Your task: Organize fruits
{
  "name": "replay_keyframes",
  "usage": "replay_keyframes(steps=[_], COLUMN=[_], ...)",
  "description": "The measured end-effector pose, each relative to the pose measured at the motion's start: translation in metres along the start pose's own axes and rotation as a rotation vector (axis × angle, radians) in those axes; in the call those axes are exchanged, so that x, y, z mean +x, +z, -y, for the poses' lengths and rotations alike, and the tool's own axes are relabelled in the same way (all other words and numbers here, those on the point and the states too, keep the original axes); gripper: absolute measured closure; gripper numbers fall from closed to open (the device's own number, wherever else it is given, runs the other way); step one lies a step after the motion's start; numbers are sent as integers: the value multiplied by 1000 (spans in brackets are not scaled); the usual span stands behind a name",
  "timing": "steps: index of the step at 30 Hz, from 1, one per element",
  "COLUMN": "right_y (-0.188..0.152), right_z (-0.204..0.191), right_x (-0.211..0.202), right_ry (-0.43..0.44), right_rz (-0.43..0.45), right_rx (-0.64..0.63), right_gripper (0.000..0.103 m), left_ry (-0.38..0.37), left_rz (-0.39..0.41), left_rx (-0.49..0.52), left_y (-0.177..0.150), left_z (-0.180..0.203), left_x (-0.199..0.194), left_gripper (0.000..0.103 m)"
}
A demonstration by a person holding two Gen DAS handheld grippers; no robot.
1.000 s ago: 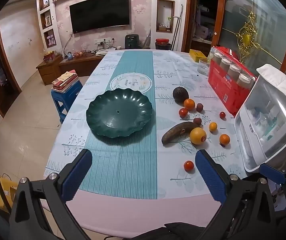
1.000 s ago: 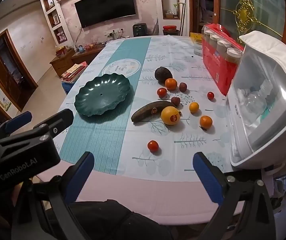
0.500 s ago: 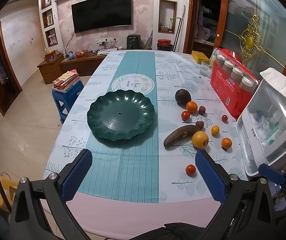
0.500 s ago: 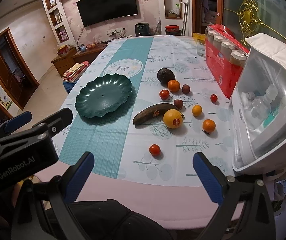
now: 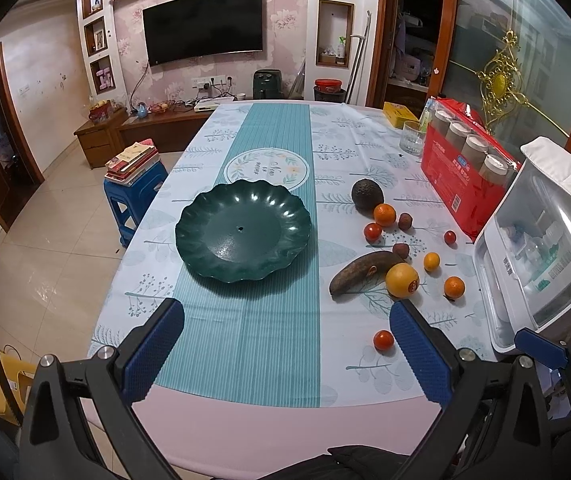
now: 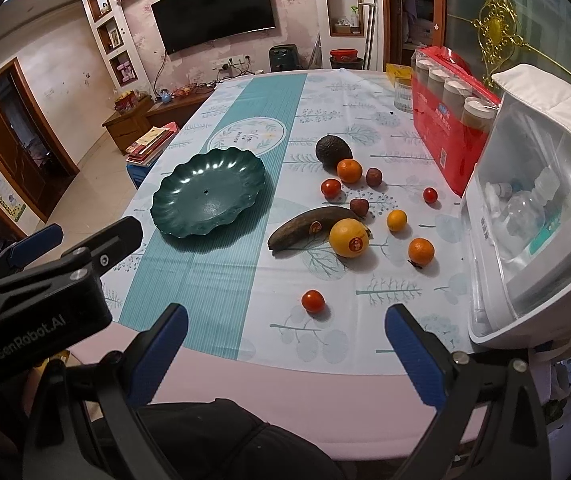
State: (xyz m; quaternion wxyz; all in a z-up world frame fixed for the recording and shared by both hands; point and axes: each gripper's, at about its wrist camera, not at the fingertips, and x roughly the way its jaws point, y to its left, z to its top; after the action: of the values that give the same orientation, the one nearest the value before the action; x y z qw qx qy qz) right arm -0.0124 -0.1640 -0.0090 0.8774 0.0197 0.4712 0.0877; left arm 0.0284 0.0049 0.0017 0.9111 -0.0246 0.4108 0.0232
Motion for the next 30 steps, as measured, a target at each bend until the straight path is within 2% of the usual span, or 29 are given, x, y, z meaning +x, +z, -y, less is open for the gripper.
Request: replay_keyframes(steps=[30], right_y=[0], right_z=[-7], right_x=[3], right_ry=[-3], right_rz=[-1], right_rx=[21], right_gripper=[4], left_ry=[-23], left_rz=[-7], left_rx=[5], left_y=[-6], left_z=[-16], left_x=[0], left_gripper=[1])
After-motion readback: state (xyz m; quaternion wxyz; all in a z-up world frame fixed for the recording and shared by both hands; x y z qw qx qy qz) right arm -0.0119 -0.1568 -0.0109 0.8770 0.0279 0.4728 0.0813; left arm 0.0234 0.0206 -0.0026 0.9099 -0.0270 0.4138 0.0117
